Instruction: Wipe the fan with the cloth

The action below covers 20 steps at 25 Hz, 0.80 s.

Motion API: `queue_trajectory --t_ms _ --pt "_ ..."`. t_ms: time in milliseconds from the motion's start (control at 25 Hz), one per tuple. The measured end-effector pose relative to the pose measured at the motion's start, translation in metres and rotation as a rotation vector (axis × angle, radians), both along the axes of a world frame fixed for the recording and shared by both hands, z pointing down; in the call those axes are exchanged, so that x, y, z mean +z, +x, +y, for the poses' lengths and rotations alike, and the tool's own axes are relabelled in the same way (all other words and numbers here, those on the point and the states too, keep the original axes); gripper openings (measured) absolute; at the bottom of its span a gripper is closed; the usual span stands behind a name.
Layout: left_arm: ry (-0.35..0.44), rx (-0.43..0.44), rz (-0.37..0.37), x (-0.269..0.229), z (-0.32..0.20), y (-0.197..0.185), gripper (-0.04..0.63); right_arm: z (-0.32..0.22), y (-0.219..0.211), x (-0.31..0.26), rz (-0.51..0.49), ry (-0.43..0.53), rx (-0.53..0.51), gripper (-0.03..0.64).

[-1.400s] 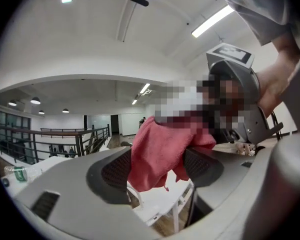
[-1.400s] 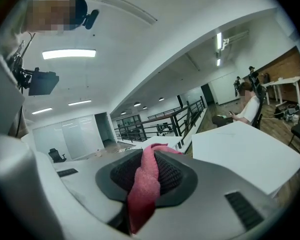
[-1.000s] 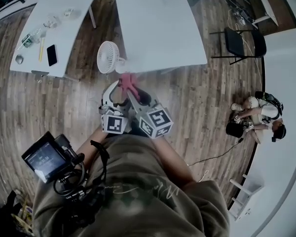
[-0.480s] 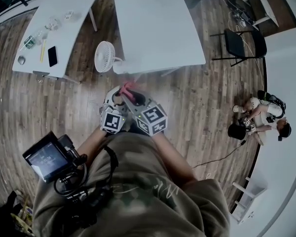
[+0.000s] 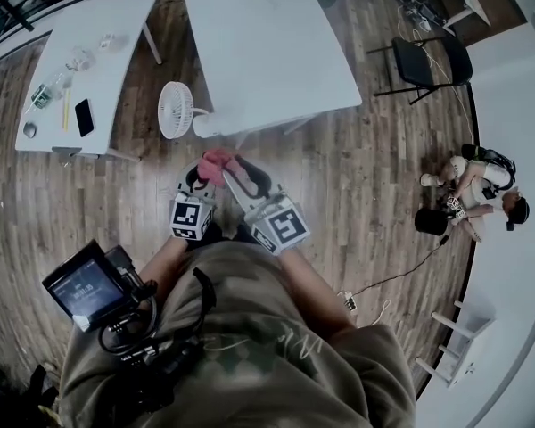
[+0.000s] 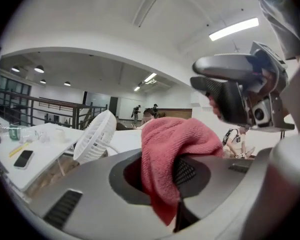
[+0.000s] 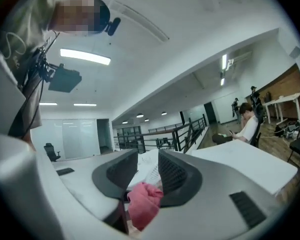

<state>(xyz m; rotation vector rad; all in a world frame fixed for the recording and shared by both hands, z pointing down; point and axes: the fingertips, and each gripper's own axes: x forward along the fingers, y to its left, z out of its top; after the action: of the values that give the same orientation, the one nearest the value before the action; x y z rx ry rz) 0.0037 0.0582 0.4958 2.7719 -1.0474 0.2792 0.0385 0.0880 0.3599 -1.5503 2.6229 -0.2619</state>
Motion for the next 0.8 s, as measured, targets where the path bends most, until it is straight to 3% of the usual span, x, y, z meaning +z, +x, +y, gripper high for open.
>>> queue_trajectory --t_ms 160,320,480,640,800 --pt "0.005 -0.112 -0.024 0.015 -0.026 -0.021 0.097 0.000 0.023 -0.009 -0.019 0.062 0.060 0.000" --pt "-0.013 -0.202 -0.048 0.031 -0.046 -0.022 0.097 -0.006 0.037 0.007 -0.038 0.045 0.030 0.000" --pt "-0.034 -0.308 -0.065 0.049 -0.069 -0.022 0.097 -0.027 0.041 0.010 -0.029 0.016 -0.133 0.000" --pt "-0.081 -0.427 -0.084 0.076 -0.083 -0.021 0.097 -0.052 0.054 0.004 -0.015 0.048 -0.287 0.000" --pt "-0.162 -0.501 -0.134 0.111 -0.107 -0.016 0.097 -0.072 0.064 0.009 0.002 0.057 -0.359 0.000"
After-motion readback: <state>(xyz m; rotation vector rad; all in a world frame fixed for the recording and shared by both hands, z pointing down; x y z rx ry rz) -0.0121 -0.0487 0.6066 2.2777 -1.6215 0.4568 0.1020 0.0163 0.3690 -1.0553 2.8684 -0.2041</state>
